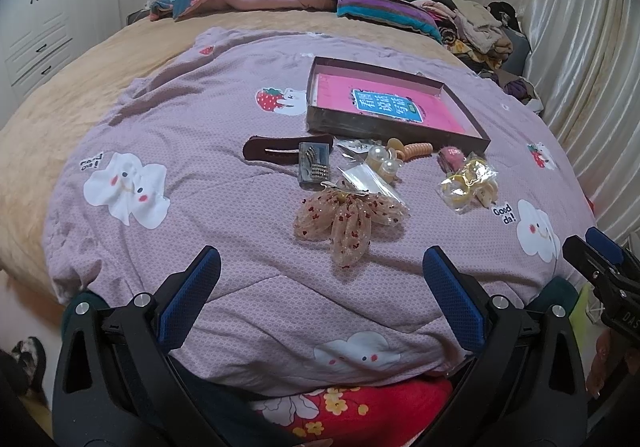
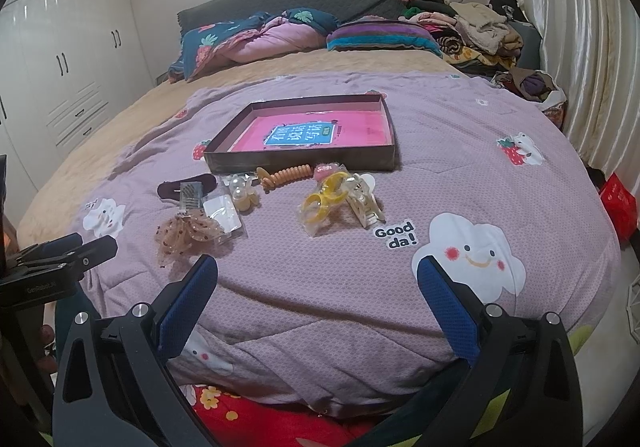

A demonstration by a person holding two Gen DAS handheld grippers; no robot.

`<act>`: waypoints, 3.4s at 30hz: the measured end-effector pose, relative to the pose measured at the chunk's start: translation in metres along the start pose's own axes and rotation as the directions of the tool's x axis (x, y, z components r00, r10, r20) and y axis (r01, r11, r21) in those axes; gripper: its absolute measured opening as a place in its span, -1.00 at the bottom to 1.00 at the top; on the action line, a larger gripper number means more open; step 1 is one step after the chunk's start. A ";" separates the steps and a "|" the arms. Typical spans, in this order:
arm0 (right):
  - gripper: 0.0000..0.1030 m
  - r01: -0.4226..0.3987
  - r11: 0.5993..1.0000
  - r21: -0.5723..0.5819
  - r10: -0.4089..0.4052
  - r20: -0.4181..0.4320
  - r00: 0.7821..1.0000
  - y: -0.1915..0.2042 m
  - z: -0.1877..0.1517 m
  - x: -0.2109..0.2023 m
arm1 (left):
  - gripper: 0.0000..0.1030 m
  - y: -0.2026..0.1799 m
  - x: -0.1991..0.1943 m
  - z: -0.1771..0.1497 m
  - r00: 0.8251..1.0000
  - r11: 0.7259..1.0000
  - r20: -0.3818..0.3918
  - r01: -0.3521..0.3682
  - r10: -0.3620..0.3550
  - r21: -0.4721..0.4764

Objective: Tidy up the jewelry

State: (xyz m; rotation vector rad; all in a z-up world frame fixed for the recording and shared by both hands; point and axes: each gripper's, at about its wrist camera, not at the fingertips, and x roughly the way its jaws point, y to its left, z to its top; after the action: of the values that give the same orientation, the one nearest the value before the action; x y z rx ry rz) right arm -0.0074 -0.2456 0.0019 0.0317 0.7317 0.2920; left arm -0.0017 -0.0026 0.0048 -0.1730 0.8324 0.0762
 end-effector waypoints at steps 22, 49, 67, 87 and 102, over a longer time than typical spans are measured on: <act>0.92 -0.017 1.000 0.002 0.017 -0.005 1.000 -0.001 0.004 -0.003 | 0.84 -0.004 -0.002 0.000 1.000 1.000 0.001 0.002 -0.002 0.006; 0.92 0.044 0.999 0.009 -0.044 -0.020 0.999 -0.039 0.036 0.032 | 0.84 0.016 0.072 0.041 0.997 0.999 -0.075 -0.035 0.033 -0.024; 0.92 -0.063 0.998 -0.016 0.059 -0.157 0.986 -0.005 0.042 0.106 | 0.84 0.051 0.092 0.038 0.983 0.990 -0.133 0.116 -0.126 -0.077; -0.18 -0.111 0.955 0.274 0.186 -0.263 0.947 -0.033 0.042 0.180 | 0.49 0.001 0.147 0.031 0.936 0.962 -0.259 0.263 -0.237 0.071; -0.46 -0.111 0.988 0.107 0.128 -0.171 0.977 -0.023 0.042 0.150 | -0.56 0.000 0.130 0.022 0.923 0.955 -0.268 0.295 -0.277 0.031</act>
State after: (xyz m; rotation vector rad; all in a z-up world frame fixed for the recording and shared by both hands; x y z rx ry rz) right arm 0.1322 -0.2240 -0.0676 0.1438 0.9227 0.3778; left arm 0.1016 0.0012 -0.0772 -0.2402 1.0636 -0.2572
